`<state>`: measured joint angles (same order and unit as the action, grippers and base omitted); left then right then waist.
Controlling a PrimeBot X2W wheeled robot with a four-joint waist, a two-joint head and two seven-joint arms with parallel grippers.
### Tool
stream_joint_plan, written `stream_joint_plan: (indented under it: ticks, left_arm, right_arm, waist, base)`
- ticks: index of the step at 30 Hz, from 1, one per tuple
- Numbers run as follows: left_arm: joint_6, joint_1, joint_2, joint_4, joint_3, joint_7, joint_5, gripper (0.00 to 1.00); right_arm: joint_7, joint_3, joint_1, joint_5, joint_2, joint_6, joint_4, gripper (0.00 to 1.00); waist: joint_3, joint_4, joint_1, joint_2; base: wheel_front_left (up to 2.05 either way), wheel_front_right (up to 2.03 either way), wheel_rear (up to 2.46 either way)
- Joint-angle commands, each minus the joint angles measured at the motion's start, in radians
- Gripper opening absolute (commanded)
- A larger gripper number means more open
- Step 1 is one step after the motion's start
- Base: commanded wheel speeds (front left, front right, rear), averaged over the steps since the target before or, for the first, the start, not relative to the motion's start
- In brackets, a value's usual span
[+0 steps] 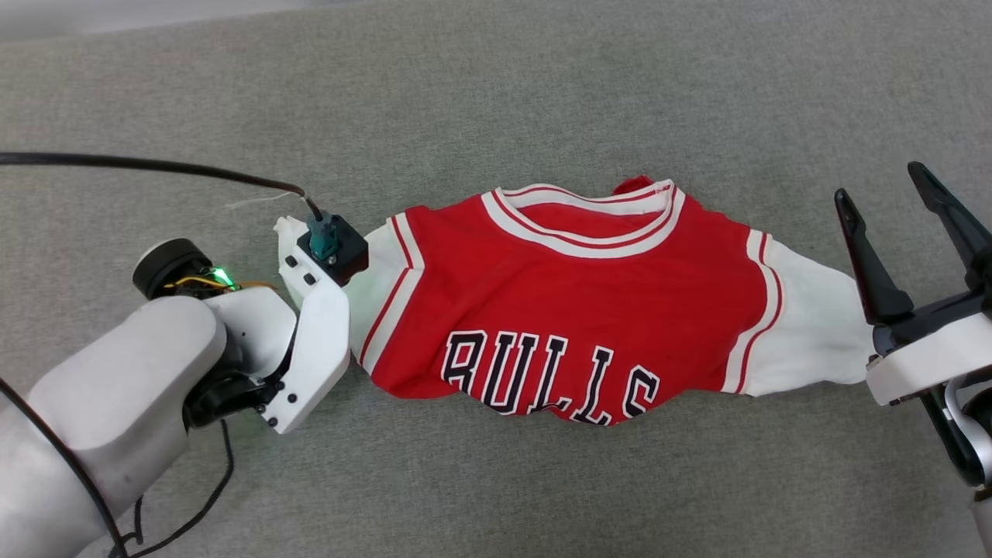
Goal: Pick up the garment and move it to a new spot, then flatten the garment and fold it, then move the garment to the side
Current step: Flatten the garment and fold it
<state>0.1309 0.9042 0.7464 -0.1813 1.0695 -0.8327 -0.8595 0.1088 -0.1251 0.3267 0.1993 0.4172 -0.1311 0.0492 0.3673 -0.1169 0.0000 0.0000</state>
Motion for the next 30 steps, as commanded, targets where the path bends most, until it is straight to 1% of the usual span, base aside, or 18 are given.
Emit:
stream_joint_plan:
  ticks: [1,4,6,10,12,15,17,18,20,22,23,24,27,30]
  left_arm:
    - [-0.003,-0.015,-0.008,-0.009,0.021,0.022,-0.009,0.00]
    - [-0.003,0.016,0.012,0.017,0.008,0.100,0.001,0.00]
    - [-0.003,0.009,0.029,0.042,0.002,0.139,-0.006,0.00]
    - [-0.006,-0.047,0.087,0.109,0.009,0.185,0.002,0.00]
    - [-0.021,-0.089,0.116,0.149,0.019,0.200,0.000,0.00]
    - [-0.058,-0.173,0.147,0.206,0.040,0.213,-0.021,0.00]
    - [-0.083,-0.230,0.154,0.229,0.055,0.223,-0.040,0.00]
    - [-0.083,-0.230,0.154,0.229,0.055,0.223,-0.040,0.00]
    - [-0.101,-0.278,0.149,0.236,0.069,0.239,-0.054,0.00]
    - [-0.109,-0.316,0.134,0.228,0.082,0.255,-0.069,0.00]
    - [-0.114,-0.330,0.126,0.224,0.082,0.264,-0.080,0.11]
    - [-0.117,-0.336,0.123,0.219,0.080,0.272,-0.079,1.00]
    - [-0.121,-0.317,0.135,0.221,0.061,0.289,-0.079,1.00]
    - [-0.122,-0.285,0.171,0.252,0.030,0.280,-0.096,1.00]
  right_arm:
    - [0.008,0.003,0.003,-0.005,-0.005,0.001,0.006,1.00]
    - [0.014,0.002,-0.009,-0.001,-0.005,0.001,0.013,1.00]
    - [0.016,0.005,-0.021,0.002,-0.005,0.001,0.018,1.00]
    - [0.019,0.008,-0.039,0.006,-0.008,0.001,0.027,1.00]
    - [0.020,0.010,-0.050,0.007,-0.009,0.001,0.031,1.00]
    - [0.020,0.011,-0.063,0.009,-0.012,0.001,0.033,1.00]
    - [0.020,0.013,-0.070,0.011,-0.012,0.001,0.037,1.00]
    - [0.020,0.013,-0.070,0.011,-0.012,0.001,0.037,1.00]
    - [0.018,0.012,-0.073,0.013,-0.012,0.001,0.040,1.00]
    - [0.014,0.010,-0.075,0.014,-0.010,0.001,0.042,1.00]
    - [0.013,0.009,-0.077,0.014,-0.009,0.001,0.043,1.00]
    - [0.012,0.008,-0.079,0.015,-0.007,0.001,0.046,1.00]
    - [0.011,0.009,-0.082,0.016,-0.001,0.001,0.048,1.00]
    - [0.010,0.012,-0.089,0.017,0.002,0.001,0.048,1.00]
  waist:
    - [-0.012,0.013,0.0000,0.0000]
    - [-0.034,0.029,0.0000,0.0000]
    - [-0.050,0.043,0.0000,0.0000]
    - [-0.080,0.064,0.0000,0.0000]
    - [-0.092,0.073,0.0000,0.0000]
    - [-0.102,0.081,0.0000,0.0000]
    - [-0.105,0.086,0.0000,0.0000]
    - [-0.105,0.086,0.0000,0.0000]
    - [-0.106,0.090,0.0000,0.0000]
    - [-0.108,0.093,0.0000,0.0000]
    - [-0.111,0.094,0.0000,0.0000]
    - [-0.114,0.096,0.0000,0.0000]
    - [-0.129,0.101,0.0000,0.0000]
    - [-0.145,0.105,0.0000,0.0000]
  base:
    - [0.00,0.00,0.00]
    - [0.00,0.00,0.00]
    - [0.00,0.00,0.00]
    - [0.00,0.00,0.00]
    - [0.00,0.00,0.00]
    - [0.00,0.00,0.00]
    - [0.00,0.00,0.00]
    - [0.00,0.00,0.00]
    - [0.00,0.00,0.00]
    - [0.00,0.00,0.00]
    - [0.00,0.00,0.00]
    - [0.00,0.00,0.00]
    - [0.00,0.00,0.00]
    - [0.00,0.00,0.00]
